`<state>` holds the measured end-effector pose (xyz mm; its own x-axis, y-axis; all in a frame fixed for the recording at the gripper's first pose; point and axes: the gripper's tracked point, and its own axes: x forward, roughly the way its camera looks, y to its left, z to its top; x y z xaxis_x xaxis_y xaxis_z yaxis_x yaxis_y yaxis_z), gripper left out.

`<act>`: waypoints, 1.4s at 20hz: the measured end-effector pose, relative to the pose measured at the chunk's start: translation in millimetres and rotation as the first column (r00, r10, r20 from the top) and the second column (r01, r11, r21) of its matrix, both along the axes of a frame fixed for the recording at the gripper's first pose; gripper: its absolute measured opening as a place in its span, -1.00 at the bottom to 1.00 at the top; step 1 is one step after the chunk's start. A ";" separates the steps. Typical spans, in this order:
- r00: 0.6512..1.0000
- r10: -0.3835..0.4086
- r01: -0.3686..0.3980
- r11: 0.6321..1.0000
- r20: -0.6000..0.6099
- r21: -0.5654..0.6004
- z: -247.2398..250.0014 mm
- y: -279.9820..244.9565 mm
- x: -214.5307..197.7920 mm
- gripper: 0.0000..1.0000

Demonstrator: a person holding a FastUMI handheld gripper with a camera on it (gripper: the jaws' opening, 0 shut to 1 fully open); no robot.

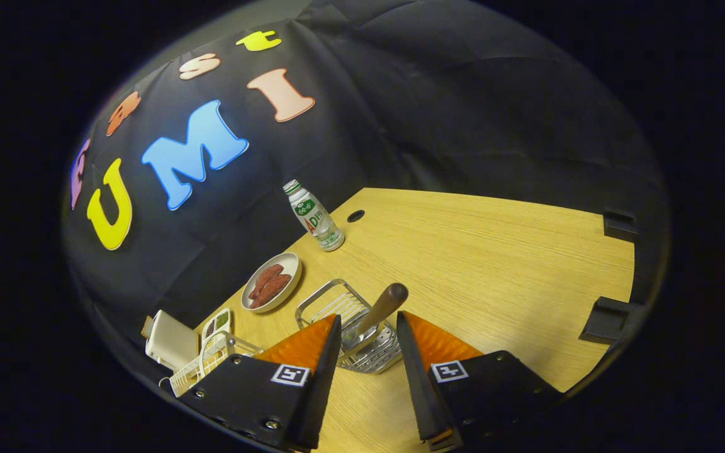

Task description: Take the plate from the dish rack, then take the spoon from the basket and place it into the plate.

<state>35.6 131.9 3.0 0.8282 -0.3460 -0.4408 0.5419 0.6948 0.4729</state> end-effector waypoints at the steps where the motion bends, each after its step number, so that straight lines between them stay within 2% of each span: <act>1: 1.000 -0.020 0.020 1.000 -0.008 -0.003 -1.7 -6.3 3.3 0.12; 2: 1.000 -0.019 0.019 1.000 -0.001 0.003 -1.1 -9.1 6.4 0.11; 4: 1.000 -0.026 0.026 1.000 -0.015 0.001 -1.7 -12.5 14.2 -0.06; 5: 0.999 -0.024 0.024 1.000 -0.028 -0.001 -5.9 -13.5 15.5 -0.28; 7: 1.000 -0.022 0.022 1.000 -0.022 -0.009 -2.0 -16.2 20.0 -0.48; 9: 0.999 -0.025 0.025 0.999 -0.033 -0.021 -1.5 -17.8 19.2 -0.51; 10: 0.999 0.009 -0.009 1.000 0.037 -0.003 11.4 -12.5 26.6 -0.51; 12: 0.999 0.027 -0.026 0.999 0.032 -0.036 18.6 -7.1 29.9 -0.89; 15: 0.998 0.067 -0.066 0.994 0.011 -0.085 21.2 -0.4 42.8 -0.90; 20: 0.996 0.085 -0.086 0.975 -0.014 -0.203 42.4 5.5 47.6 -0.91; 28: 0.991 0.127 -0.136 0.906 -0.049 -0.401 103.3 20.6 34.4 -0.91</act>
<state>70.1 152.5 106.2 0.8707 -0.3860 -0.3048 0.4389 0.8895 0.1275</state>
